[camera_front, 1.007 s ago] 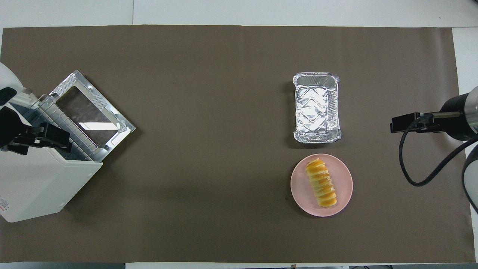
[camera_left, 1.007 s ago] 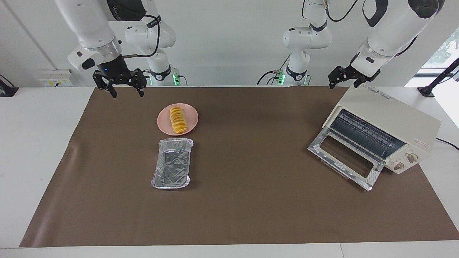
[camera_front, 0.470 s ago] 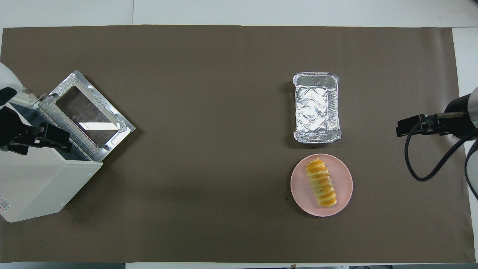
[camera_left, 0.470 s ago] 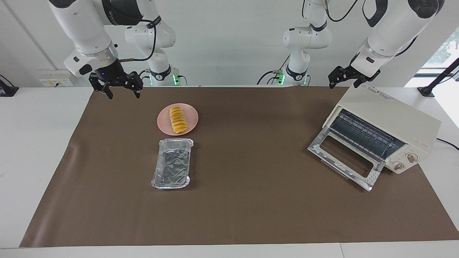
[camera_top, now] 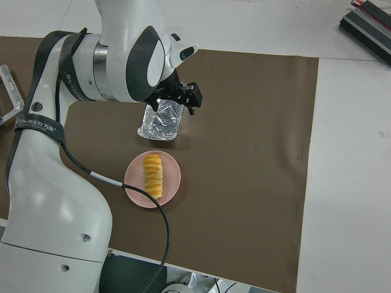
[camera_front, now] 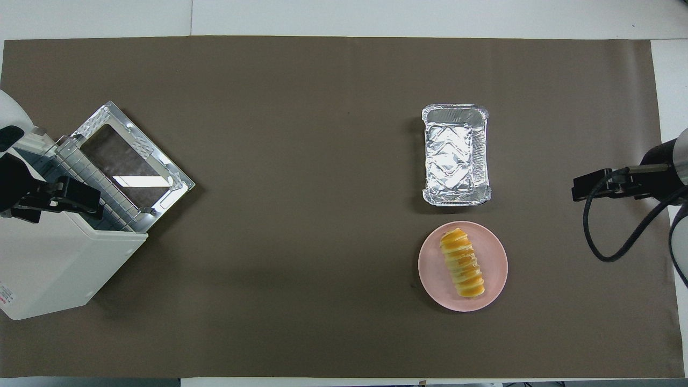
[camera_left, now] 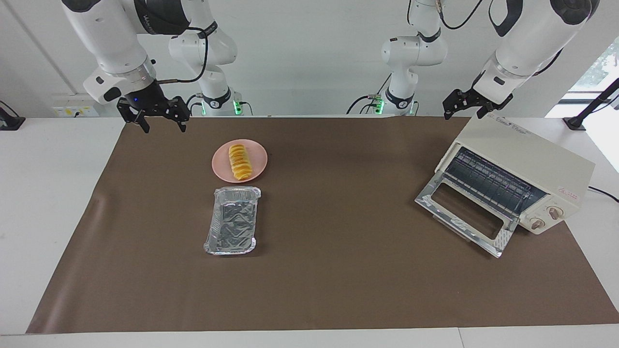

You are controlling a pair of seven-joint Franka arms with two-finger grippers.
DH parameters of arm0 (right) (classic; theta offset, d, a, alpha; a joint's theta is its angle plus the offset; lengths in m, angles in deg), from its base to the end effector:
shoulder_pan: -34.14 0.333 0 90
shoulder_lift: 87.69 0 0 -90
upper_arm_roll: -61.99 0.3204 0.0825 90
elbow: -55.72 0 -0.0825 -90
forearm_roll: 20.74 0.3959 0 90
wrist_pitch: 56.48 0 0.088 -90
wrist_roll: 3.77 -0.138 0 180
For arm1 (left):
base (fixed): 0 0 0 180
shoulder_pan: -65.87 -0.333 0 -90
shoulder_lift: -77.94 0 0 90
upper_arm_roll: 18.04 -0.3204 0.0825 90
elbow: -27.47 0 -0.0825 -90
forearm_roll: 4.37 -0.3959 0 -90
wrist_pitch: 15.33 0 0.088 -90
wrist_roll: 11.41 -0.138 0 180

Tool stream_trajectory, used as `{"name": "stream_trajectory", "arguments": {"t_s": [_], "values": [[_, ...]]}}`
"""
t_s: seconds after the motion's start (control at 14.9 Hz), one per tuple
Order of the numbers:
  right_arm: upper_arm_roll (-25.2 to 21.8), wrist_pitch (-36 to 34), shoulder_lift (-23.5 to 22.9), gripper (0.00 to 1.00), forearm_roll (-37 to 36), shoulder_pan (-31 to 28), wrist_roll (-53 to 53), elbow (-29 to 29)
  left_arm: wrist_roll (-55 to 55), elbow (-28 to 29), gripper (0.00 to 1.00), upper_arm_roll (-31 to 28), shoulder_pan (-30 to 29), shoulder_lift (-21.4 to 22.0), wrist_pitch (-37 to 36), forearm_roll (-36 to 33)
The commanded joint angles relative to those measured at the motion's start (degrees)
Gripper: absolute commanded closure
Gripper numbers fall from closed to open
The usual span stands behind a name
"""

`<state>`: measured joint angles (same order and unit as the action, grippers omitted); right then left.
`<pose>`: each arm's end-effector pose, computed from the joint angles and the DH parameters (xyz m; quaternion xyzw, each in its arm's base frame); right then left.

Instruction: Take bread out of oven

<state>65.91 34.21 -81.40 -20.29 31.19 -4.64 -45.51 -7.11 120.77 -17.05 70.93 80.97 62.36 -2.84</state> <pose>0.5259 0.0115 0.5643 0.9993 0.0003 -0.0372 0.0004 0.5142 -0.0588 0.5841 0.9938 -0.0165 -0.1103 0.0029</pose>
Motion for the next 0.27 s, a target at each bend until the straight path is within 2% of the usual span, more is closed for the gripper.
{"name": "stream_trajectory", "arguments": {"t_s": [0.0,0.2], "values": [[0.74,-1.30,0.04,0.00,-0.98,-1.10,1.49,0.60,-0.25,1.09,0.00,0.16,-0.23,1.11,0.88,-0.75],[0.74,-1.66,0.04,0.00,-0.98,-1.18,1.32,0.60,-0.25,1.09,0.00,0.16,-0.23,1.11,0.88,-0.75]]}}
